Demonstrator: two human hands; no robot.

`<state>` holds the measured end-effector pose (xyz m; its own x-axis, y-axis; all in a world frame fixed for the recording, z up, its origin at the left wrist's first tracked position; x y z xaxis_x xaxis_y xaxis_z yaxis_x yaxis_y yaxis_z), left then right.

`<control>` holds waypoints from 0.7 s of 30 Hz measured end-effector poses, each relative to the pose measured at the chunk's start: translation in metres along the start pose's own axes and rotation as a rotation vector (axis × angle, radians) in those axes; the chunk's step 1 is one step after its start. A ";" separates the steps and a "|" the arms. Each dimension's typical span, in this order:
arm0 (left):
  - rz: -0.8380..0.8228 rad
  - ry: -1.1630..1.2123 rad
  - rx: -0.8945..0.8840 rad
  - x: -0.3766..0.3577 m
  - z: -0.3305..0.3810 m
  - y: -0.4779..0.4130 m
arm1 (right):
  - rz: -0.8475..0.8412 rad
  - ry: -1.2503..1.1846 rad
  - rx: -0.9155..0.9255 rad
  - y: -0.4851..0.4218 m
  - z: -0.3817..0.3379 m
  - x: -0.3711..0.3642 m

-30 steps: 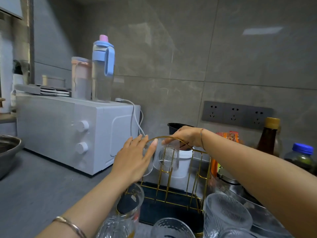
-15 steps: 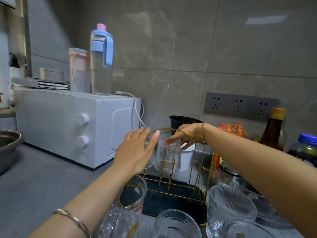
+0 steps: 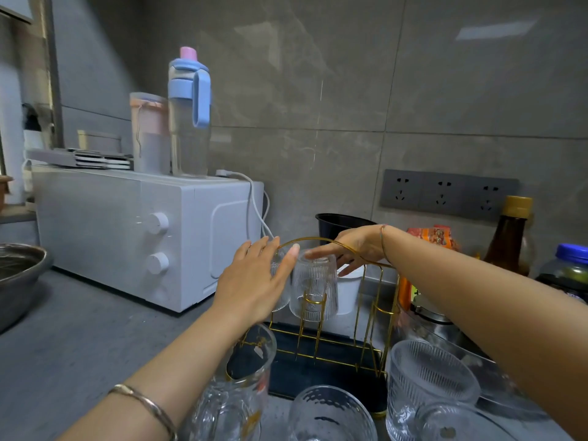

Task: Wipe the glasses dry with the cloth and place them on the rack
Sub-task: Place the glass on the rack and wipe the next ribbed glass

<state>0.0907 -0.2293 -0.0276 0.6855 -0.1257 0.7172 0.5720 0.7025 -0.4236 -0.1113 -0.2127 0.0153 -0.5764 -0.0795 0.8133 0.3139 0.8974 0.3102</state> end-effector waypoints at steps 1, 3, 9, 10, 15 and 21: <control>0.002 -0.012 -0.001 0.000 0.000 0.000 | 0.006 -0.027 0.005 0.003 0.000 0.002; -0.006 -0.028 0.001 -0.001 -0.001 0.000 | 0.065 -0.096 0.020 0.010 0.001 0.008; -0.077 -0.111 0.004 0.005 0.003 -0.001 | 0.312 -0.240 0.108 0.059 0.004 0.030; -0.082 -0.121 -0.004 0.007 0.005 0.001 | 0.329 -0.231 0.128 0.073 0.004 0.031; -0.029 -0.055 -0.104 0.013 0.030 0.025 | 0.364 -0.204 0.206 0.147 0.013 0.030; 0.003 0.076 -0.233 0.010 0.069 0.069 | 0.250 -0.157 0.128 0.198 0.050 -0.006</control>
<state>0.1061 -0.1336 -0.0114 0.7146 -0.1822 0.6754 0.6520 0.5233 -0.5486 -0.0834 -0.0125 0.0469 -0.6058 0.2096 0.7675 0.3688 0.9288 0.0375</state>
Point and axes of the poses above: each hand's wrist, its own y-axis away from the middle knuckle, its own x-axis out of the back of the hand, z = x × y, the point moved 3 cm from there along -y, towards the middle knuckle, and after that the axes turned 9 degrees about y, right-handed, at the moved point
